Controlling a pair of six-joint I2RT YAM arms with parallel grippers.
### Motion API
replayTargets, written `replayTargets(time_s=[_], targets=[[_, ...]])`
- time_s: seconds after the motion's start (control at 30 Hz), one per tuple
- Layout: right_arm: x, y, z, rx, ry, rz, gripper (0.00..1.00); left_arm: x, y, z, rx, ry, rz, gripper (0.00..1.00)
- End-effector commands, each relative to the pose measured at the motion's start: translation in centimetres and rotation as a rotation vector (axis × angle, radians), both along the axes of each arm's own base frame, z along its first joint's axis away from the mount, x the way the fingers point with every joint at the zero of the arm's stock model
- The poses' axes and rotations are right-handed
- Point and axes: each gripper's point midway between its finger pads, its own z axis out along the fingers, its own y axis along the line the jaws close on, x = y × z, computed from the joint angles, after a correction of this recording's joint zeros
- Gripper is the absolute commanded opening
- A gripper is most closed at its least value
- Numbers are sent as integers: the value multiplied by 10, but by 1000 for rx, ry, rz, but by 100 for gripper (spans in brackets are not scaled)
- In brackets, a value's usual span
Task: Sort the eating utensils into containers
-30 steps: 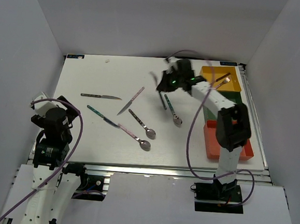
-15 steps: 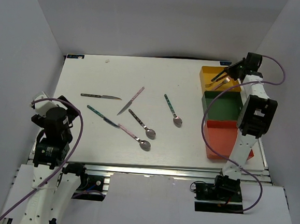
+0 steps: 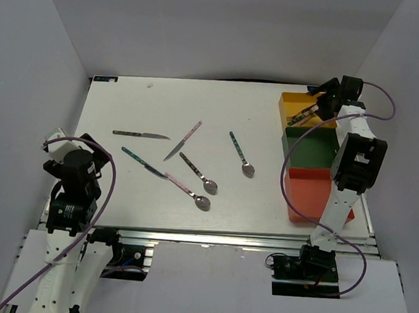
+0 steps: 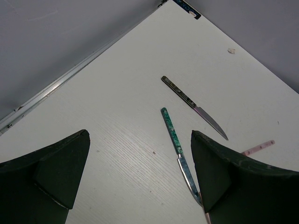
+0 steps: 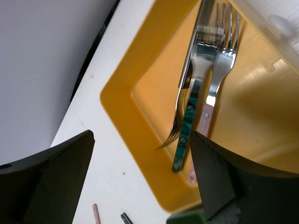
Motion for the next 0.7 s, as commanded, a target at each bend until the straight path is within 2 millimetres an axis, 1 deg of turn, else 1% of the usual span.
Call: replayTargets(time_s=[0.0, 0.03, 0.07, 0.1, 0.13, 0.17, 0.2, 0.23, 0.27, 0.3, 0.33, 0.37, 0.4, 0.43, 0.47, 0.5, 0.53, 0.57, 0.63, 0.67], targets=[[-4, -5, 109, -118, -207, -13, 89, 2, -1, -1, 3, 4, -13, 98], [-9, 9, 125, -189, -229, 35, 89, 2, -1, -1, 3, 3, -13, 98], [-19, 18, 124, -236, -186, 67, 89, 2, -2, -2, 3, 7, -15, 98], [-25, 29, 139, -305, -195, 97, 89, 2, -1, -1, 4, 5, -12, 98], [-32, 42, 136, -372, -172, 144, 89, 2, -1, -1, 4, 4, -12, 98], [-42, 90, 132, -478, -178, 312, 89, 1, 0, -2, 3, 5, -8, 98], [-57, 109, 117, -521, -120, 391, 89, 1, -1, -2, 3, 3, -9, 98], [-73, 146, 99, -587, -93, 524, 89, 1, 0, -2, 3, 4, -5, 98], [-82, 160, 85, -621, -64, 572, 89, 0, 0, -1, 2, -1, -3, 98], [-91, 167, 66, -662, -8, 596, 89, 0, 0, -1, 2, 0, -5, 98], [-97, 179, 55, -677, 7, 648, 89, 0, 0, -1, 2, 0, -3, 98], [-109, 200, 40, -699, 19, 738, 89, -1, 0, 0, 4, -2, -2, 98], [-118, 212, 31, -696, 40, 795, 88, 0, 0, -1, 2, -1, -3, 98], [-124, 223, 17, -695, 61, 850, 87, 0, 0, 0, 2, -4, -3, 98], [-134, 241, 8, -707, 67, 903, 85, -1, 0, 0, 2, -6, -3, 98], [-141, 250, 0, -720, 76, 945, 84, -1, 0, 0, 2, -4, -3, 98], [-151, 264, -7, -723, 78, 991, 79, -1, 0, 0, 2, -6, -3, 98], [-158, 266, -18, -727, 102, 1010, 76, -1, 0, 1, 1, -8, -1, 98], [-169, 275, -30, -740, 121, 1047, 68, -1, 0, 0, 1, -7, -3, 98], [-176, 273, -41, -746, 148, 1057, 66, -1, 0, 1, 1, -8, -3, 98]])
